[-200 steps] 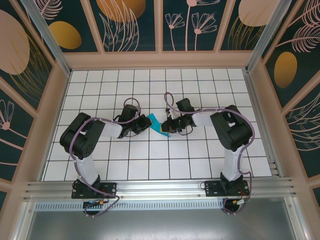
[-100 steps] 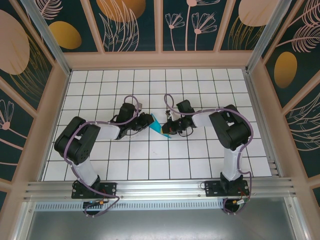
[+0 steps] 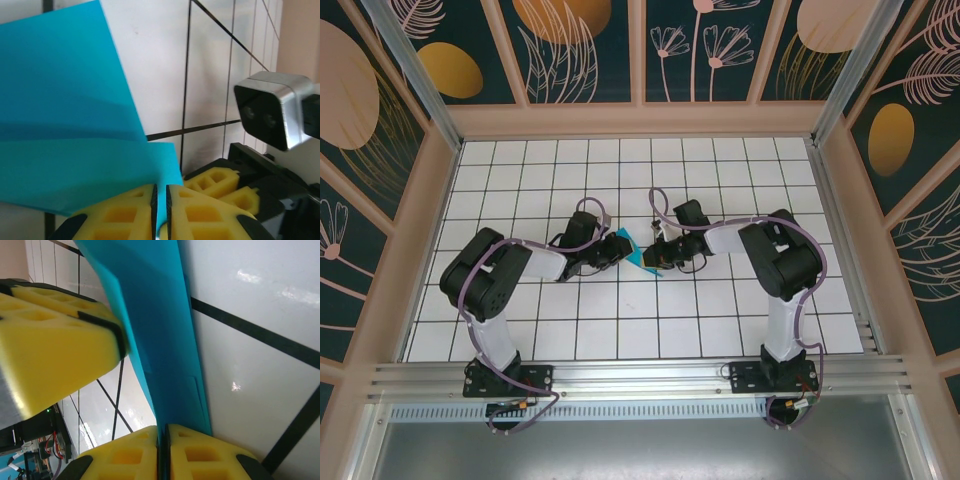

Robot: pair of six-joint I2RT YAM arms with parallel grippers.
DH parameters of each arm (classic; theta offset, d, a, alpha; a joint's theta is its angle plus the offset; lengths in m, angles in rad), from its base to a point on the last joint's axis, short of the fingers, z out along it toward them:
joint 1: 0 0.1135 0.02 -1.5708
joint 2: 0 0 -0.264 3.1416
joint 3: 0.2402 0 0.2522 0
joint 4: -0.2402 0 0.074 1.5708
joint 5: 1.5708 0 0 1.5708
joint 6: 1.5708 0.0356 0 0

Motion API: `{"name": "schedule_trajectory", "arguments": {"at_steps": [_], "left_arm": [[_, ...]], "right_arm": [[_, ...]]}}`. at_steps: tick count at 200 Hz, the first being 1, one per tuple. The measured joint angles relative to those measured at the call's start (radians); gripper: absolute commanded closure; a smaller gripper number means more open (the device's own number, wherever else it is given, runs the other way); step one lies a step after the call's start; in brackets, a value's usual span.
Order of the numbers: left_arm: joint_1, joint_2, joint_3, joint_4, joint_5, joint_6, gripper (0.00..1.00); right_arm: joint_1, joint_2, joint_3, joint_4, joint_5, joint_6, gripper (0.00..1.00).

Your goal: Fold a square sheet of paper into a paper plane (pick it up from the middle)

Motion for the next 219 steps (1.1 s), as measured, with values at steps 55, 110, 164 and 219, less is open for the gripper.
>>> {"name": "schedule_trajectory", "arguments": {"at_steps": [55,110,164,219], "left_arm": [[0.0,0.01,0.023,-0.052,-0.046,0.0,0.84],[0.0,0.022,0.041,-0.082,-0.056,0.0,0.84],[0.0,0.023,0.042,-0.085,-0.056,0.0,0.85],[0.0,0.023,0.042,-0.085,-0.056,0.001,0.84]], "right_arm": [[0.0,0.0,0.0,0.0,0.0,0.0,0.86],[0.0,-0.002,-0.001,0.003,-0.003,0.001,0.85],[-0.006,-0.023,-0.008,0.002,0.004,0.017,0.81],[-0.017,-0.064,-0.05,-0.013,0.013,0.023,0.82]]}}
